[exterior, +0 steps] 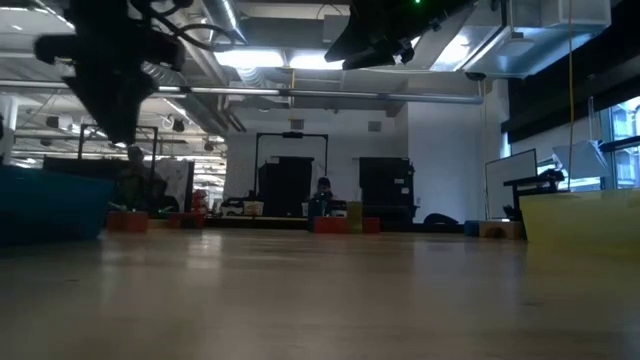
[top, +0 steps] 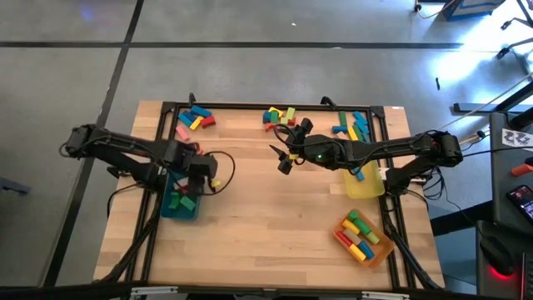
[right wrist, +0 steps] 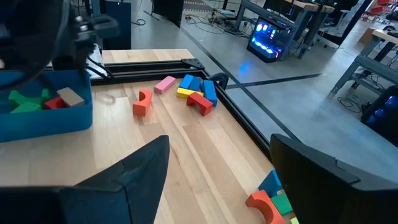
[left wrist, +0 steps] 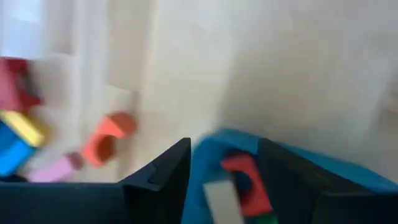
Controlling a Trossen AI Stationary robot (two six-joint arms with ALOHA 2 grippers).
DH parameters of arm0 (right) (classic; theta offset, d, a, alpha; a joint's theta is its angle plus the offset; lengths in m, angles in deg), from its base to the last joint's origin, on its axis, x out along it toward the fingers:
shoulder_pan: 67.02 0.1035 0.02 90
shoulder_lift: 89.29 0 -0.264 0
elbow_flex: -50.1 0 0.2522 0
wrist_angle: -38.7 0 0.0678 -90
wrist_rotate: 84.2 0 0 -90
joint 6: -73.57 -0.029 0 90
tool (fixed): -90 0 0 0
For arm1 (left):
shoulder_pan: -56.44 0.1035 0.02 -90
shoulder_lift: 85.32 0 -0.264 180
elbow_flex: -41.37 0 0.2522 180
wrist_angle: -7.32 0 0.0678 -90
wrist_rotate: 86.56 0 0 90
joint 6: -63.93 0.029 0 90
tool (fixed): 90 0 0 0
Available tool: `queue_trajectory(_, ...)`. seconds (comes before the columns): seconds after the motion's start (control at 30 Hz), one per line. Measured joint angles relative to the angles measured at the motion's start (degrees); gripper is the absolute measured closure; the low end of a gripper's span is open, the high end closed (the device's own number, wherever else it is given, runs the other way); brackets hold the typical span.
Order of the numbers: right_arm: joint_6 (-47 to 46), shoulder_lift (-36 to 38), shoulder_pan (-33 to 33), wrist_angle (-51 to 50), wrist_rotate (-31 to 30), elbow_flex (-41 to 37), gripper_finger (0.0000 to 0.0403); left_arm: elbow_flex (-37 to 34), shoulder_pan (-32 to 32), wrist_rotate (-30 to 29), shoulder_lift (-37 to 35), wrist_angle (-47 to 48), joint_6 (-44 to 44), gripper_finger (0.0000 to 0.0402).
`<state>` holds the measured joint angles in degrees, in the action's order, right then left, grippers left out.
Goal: Sort blocks by size
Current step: Put the red arch block into the blue bin
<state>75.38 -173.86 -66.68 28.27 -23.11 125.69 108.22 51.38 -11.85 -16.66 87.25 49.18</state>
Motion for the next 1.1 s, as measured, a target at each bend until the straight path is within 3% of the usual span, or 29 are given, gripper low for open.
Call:
queue_trajectory(0.4,0.0,0.0,0.0,-0.1,0.0,0.0,0.0123,0.0,12.0,-12.4,0.0,-8.8,6.7,0.0247)
queue_trajectory(0.7,0.0,0.0,0.0,-0.1,0.0,0.0,0.0123,0.0,23.8,-12.7,0.6,-23.1,14.9,0.0247)
queue_trajectory(1.1,0.0,0.0,0.0,-0.5,0.0,0.0,0.0123,-2.4,38.3,-12.6,1.8,-33.3,13.7,0.0247)
